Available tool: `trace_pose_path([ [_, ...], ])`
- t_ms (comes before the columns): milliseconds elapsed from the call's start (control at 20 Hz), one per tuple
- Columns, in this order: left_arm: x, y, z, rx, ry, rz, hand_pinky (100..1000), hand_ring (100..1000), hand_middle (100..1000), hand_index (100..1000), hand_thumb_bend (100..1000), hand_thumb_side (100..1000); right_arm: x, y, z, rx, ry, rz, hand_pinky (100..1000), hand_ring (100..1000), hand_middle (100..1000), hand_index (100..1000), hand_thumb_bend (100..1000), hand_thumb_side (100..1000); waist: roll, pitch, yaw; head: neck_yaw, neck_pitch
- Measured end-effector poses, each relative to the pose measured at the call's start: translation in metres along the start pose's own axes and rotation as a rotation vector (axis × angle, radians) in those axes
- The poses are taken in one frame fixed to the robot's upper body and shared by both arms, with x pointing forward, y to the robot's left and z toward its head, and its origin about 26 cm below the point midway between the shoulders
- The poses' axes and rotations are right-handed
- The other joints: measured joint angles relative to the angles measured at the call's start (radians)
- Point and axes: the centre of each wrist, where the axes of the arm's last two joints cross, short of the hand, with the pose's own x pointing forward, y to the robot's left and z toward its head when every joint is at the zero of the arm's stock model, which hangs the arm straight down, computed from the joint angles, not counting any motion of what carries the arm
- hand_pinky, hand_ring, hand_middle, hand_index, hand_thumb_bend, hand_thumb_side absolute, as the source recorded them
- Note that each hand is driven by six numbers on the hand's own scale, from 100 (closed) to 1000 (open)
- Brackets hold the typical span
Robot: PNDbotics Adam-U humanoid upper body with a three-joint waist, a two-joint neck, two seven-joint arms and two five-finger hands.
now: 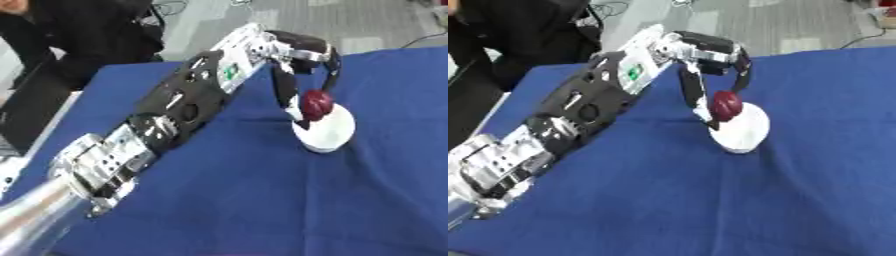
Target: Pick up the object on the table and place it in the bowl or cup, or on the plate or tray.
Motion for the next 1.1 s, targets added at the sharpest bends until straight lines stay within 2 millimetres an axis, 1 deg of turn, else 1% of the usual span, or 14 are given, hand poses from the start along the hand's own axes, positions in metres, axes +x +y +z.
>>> trace_pose_path([
  [50, -0.0013, -0.0009, 0.0005, 0.002, 0.002, 0.003, 100, 100, 225, 442, 174, 292, -0.0002, 0.0004, 0.0001, -0.002, -0.001, -0.002, 371, 439, 475, 632, 100, 868, 0.000, 0.001, 0.000, -0.003, 0.000],
  [100, -0.0027, -0.0023, 0.0011, 0.003, 0.004, 0.007, 100, 100, 246, 457, 174, 302, -0.0003, 0.0006, 0.0000, -0.002, -0.001, -0.003, 371, 439, 475, 632, 100, 868, 0.000, 0.002, 0.000, -0.007, 0.000],
  [200, -0.0048, -0.0051, 0.0017, 0.001, 0.009, 0.010, 100, 196, 320, 514, 203, 312, -0.0003, 0.0007, -0.0002, -0.002, -0.001, -0.004, 371, 439, 475, 632, 100, 868, 0.001, 0.002, -0.001, -0.007, 0.000],
  [250, -0.0054, -0.0054, 0.0019, 0.002, 0.011, 0.009, 100, 246, 348, 527, 207, 314, -0.0002, 0.0009, -0.0007, -0.001, -0.003, -0.005, 371, 439, 475, 632, 100, 868, 0.001, 0.002, -0.001, -0.007, 0.000],
  [400, -0.0064, -0.0053, 0.0027, 0.009, 0.012, 0.001, 100, 281, 368, 543, 230, 333, -0.0001, 0.0012, -0.0015, 0.000, -0.005, -0.007, 371, 439, 475, 632, 100, 868, 0.003, 0.004, -0.001, -0.008, 0.000],
  [450, -0.0065, -0.0053, 0.0027, 0.010, 0.012, -0.003, 100, 308, 384, 549, 242, 335, -0.0001, 0.0013, -0.0017, 0.000, -0.005, -0.007, 371, 439, 475, 632, 100, 868, 0.003, 0.004, -0.001, -0.010, 0.000],
  [550, -0.0071, -0.0053, 0.0032, 0.016, 0.014, -0.008, 102, 382, 445, 572, 279, 345, 0.0000, 0.0015, -0.0022, 0.001, -0.007, -0.008, 372, 440, 475, 632, 100, 868, 0.004, 0.004, -0.001, -0.014, 0.000],
  [700, -0.0084, -0.0053, 0.0040, 0.028, 0.016, -0.016, 207, 448, 503, 612, 295, 357, 0.0000, 0.0015, -0.0022, 0.001, -0.007, -0.008, 372, 440, 475, 632, 100, 868, 0.005, 0.004, -0.002, -0.015, 0.000],
  [800, -0.0090, -0.0047, 0.0048, 0.044, 0.017, -0.020, 257, 479, 540, 642, 313, 370, 0.0000, 0.0015, -0.0023, 0.001, -0.007, -0.008, 373, 440, 476, 632, 100, 868, 0.006, 0.004, -0.005, -0.015, 0.000],
  [850, -0.0092, -0.0045, 0.0051, 0.053, 0.016, -0.022, 307, 511, 582, 657, 328, 376, 0.0000, 0.0016, -0.0023, 0.001, -0.007, -0.008, 373, 440, 476, 632, 100, 868, 0.006, 0.005, -0.007, -0.015, 0.000],
  [950, -0.0100, -0.0045, 0.0056, 0.066, 0.018, -0.026, 362, 545, 626, 684, 346, 393, -0.0001, 0.0016, -0.0024, 0.001, -0.008, -0.008, 373, 440, 476, 632, 100, 868, 0.007, 0.005, -0.007, -0.016, -0.001],
  [1000, -0.0105, -0.0049, 0.0056, 0.070, 0.018, -0.028, 342, 530, 609, 676, 340, 386, -0.0001, 0.0017, -0.0024, 0.001, -0.008, -0.009, 373, 440, 476, 632, 100, 868, 0.007, 0.005, -0.007, -0.016, -0.001],
  [1050, -0.0106, -0.0050, 0.0057, 0.075, 0.019, -0.032, 424, 588, 678, 707, 360, 406, -0.0001, 0.0017, -0.0024, 0.001, -0.008, -0.009, 374, 440, 476, 632, 100, 868, 0.007, 0.006, -0.008, -0.016, -0.001],
  [1100, -0.0107, -0.0051, 0.0057, 0.079, 0.019, -0.034, 459, 606, 695, 717, 367, 407, -0.0001, 0.0017, -0.0024, 0.001, -0.008, -0.009, 374, 440, 476, 632, 100, 868, 0.007, 0.006, -0.008, -0.017, -0.001],
])
